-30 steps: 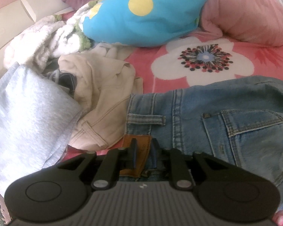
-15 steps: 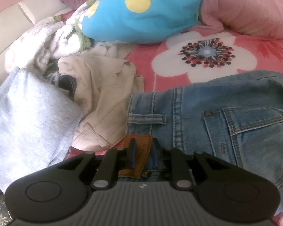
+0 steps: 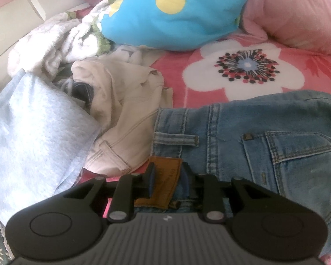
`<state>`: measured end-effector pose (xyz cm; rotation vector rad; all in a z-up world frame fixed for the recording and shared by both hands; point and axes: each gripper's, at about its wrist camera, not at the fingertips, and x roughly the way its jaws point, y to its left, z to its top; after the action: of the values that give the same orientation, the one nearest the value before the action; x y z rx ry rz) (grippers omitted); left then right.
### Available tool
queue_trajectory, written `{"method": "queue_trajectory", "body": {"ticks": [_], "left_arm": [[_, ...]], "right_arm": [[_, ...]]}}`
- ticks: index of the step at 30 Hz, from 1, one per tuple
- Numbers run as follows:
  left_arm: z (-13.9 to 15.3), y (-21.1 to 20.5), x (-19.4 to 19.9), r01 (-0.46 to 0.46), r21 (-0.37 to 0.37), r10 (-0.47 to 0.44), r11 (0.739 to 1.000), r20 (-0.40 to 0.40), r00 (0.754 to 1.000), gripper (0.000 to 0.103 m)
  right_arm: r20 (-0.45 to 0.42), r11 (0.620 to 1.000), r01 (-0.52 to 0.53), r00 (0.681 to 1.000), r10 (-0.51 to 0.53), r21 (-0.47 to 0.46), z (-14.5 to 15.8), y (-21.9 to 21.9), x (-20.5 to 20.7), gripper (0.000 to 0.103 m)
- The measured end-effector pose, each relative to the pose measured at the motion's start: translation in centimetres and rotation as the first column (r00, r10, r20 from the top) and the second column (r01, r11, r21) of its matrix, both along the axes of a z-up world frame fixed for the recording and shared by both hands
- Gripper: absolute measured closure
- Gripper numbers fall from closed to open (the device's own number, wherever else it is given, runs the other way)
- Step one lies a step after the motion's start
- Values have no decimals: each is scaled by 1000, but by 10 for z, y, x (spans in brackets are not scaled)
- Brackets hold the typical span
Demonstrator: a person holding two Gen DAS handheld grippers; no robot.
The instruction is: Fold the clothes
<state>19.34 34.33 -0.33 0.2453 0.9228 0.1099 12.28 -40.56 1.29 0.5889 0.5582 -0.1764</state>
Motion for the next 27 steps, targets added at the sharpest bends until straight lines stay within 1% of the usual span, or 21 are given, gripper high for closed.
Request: {"method": "queue_trajectory", "body": {"ticks": [2,5,7,8,9,10,11,13,14,16,18,19,20,21,22,23,24,25,27], "left_arm": [[0,1,0,7,-3,-7,1000,-1,1000,76],[-1,2,0,19,-6,-19,1000,0,1000,76],[-1,3,0,22,-13,-22,1000,3,1000,76],[-1,4,0,23,-16,-23,1000,2,1000,76],[-1,4,0,23,-20,-23,1000,2,1000,76],[-1,5,1,22,-21,-22,1000,1,1000,76],[-1,5,1,23,-21,-23,1000,0,1000,76],[-1,5,2,23,-21,-23,1000,-1,1000,75],[-1,6,2,22,-21,-22,1000,-1,1000,75],[-1,5,3,18,-22,-18,1000,-3,1000,75],[-1,3,4,14,-15,-14,1000,-6,1000,75],[-2,2,5,13,-9,-13,1000,-9,1000,75],[-2,1,6,12,-4,-12,1000,-11,1000,75],[-2,1,6,10,-2,-10,1000,-12,1000,75],[-2,0,7,7,0,-7,1000,-13,1000,75],[-2,0,7,6,-1,-6,1000,-13,1000,75],[-2,1,7,8,-1,-8,1000,-13,1000,74],[-2,1,7,11,-1,-11,1000,-13,1000,74],[-2,2,8,20,-2,-20,1000,-13,1000,74]], "right_arm": [[23,999,42,999,-42,-7,13,-7,-28,100],[4,997,74,997,-74,1,11,-13,-61,100],[-51,998,70,996,-70,2,-5,-14,-67,99],[-91,998,65,994,-64,5,-14,-15,-67,97],[-149,998,59,987,-57,11,-23,-18,-66,96],[-206,998,54,977,-50,18,-32,-21,-65,88],[-251,998,57,967,-49,27,-36,-25,-67,76],[-261,995,91,962,-81,28,-31,-34,-84,64],[-264,994,108,959,-99,21,-26,-38,-92,62],[-248,988,142,957,-154,-65,-4,-43,-102,62],[-179,978,131,971,-160,-163,24,-36,-101,61],[-123,975,92,985,-118,-200,37,-26,-93,61],[-77,978,13,997,-30,-209,45,-8,-80,61],[-32,973,-64,998,59,-221,53,10,-68,61],[12,961,-141,989,148,-236,62,27,-56,61],[48,942,-223,969,243,-252,69,47,-42,61],[53,905,-339,930,364,-258,70,74,-24,61],[49,848,-461,871,489,-261,68,105,-5,61],[34,698,-666,717,696,-263,61,166,30,62]]}}
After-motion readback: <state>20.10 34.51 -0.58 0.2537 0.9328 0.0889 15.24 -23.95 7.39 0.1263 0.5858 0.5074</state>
